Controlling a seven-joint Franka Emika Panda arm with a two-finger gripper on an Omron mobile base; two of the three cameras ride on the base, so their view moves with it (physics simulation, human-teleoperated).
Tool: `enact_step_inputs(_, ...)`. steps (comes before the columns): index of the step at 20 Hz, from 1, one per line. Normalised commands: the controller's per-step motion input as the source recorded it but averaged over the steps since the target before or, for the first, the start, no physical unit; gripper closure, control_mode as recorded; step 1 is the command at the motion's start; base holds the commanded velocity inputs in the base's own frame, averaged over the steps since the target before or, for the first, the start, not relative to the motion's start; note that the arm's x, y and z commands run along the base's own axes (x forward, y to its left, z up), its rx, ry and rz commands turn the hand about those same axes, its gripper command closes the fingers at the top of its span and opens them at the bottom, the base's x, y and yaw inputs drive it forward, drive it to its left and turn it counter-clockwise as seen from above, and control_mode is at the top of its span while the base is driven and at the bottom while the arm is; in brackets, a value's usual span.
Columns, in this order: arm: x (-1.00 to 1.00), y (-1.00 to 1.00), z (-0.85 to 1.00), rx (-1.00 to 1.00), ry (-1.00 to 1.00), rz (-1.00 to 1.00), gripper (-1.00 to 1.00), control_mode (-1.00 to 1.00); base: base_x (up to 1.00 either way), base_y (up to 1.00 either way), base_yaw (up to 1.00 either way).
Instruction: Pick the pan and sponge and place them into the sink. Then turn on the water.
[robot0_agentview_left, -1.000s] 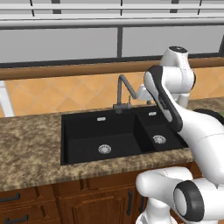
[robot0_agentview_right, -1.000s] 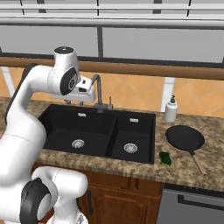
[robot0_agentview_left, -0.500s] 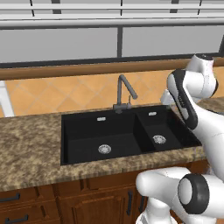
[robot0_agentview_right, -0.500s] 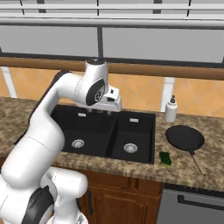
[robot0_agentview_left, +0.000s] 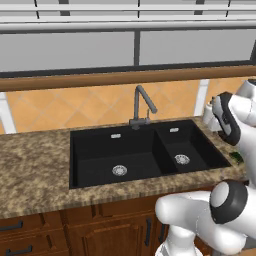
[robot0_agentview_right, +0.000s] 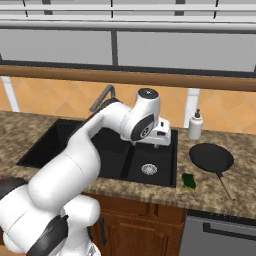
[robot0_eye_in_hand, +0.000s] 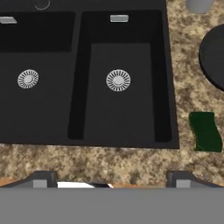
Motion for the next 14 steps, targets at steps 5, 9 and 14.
enact_step_inputs(5,0.19,-0.84,-0.49,-0.06,0.0,0.01,-1.0,-1.0,0.0,0.0,0.0)
enact_step_inputs(9,0.0,-0.7,-0.2,-0.05,0.01,0.0,-1.0,-1.0,0.0,0.0,0.0)
enact_step_inputs(14,-0.03,-0.45,-0.15,-0.03,0.05,0.0,-1.0,-1.0,0.0,0.0,0.0)
